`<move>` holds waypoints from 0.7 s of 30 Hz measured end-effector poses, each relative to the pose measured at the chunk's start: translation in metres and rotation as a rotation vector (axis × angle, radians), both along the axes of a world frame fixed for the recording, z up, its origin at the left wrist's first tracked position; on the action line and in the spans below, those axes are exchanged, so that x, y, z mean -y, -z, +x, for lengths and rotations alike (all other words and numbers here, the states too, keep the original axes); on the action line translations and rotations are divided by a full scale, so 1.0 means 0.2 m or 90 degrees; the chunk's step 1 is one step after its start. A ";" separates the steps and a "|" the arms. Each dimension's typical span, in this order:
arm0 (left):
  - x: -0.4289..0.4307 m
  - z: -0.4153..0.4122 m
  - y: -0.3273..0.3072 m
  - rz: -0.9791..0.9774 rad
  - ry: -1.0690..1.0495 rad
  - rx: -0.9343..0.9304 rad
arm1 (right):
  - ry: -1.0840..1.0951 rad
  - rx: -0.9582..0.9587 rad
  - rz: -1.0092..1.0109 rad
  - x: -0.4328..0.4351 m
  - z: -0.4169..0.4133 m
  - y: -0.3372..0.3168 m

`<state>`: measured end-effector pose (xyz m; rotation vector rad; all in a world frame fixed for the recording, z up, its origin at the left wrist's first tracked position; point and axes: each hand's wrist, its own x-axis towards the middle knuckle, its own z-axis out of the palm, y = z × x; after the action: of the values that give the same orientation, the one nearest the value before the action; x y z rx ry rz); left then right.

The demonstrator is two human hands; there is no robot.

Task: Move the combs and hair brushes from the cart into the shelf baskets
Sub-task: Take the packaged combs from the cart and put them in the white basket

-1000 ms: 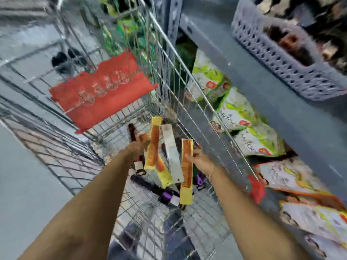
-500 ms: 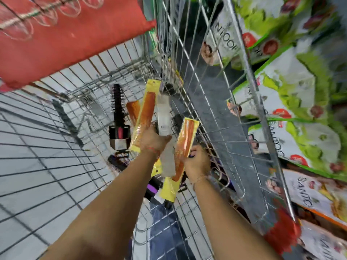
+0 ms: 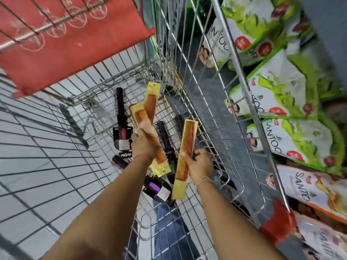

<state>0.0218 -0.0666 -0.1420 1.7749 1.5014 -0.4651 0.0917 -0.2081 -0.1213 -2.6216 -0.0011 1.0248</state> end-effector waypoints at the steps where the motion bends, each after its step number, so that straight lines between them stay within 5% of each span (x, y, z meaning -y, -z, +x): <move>1: 0.00 0.00 0.02 0.024 0.025 -0.023 | -0.014 0.008 -0.013 -0.02 -0.01 0.00; 4: 0.00 0.00 0.05 0.127 0.184 -0.129 | -0.026 0.039 -0.081 -0.07 -0.04 0.01; 7: -0.02 0.00 0.08 0.105 0.198 -0.171 | 0.008 0.058 -0.139 -0.12 -0.05 0.01; 12: -0.01 0.01 0.06 -0.014 -0.151 -0.005 | 0.159 -0.060 -0.005 -0.12 -0.07 0.01; 16: -0.01 -0.03 -0.03 -0.242 -0.241 0.115 | 0.103 -0.153 0.160 -0.09 -0.15 -0.13; 18: -0.02 -0.06 -0.13 -0.429 -0.263 0.225 | 0.163 -0.102 0.219 -0.09 -0.19 -0.22; 21: -0.09 -0.08 -0.33 -0.552 -0.122 0.304 | 0.335 0.014 0.335 -0.11 -0.24 -0.41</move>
<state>0.0068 -0.0487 -0.0765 0.9521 0.9028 -0.4551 0.0446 -0.1863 -0.0390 -1.9956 0.3464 0.6900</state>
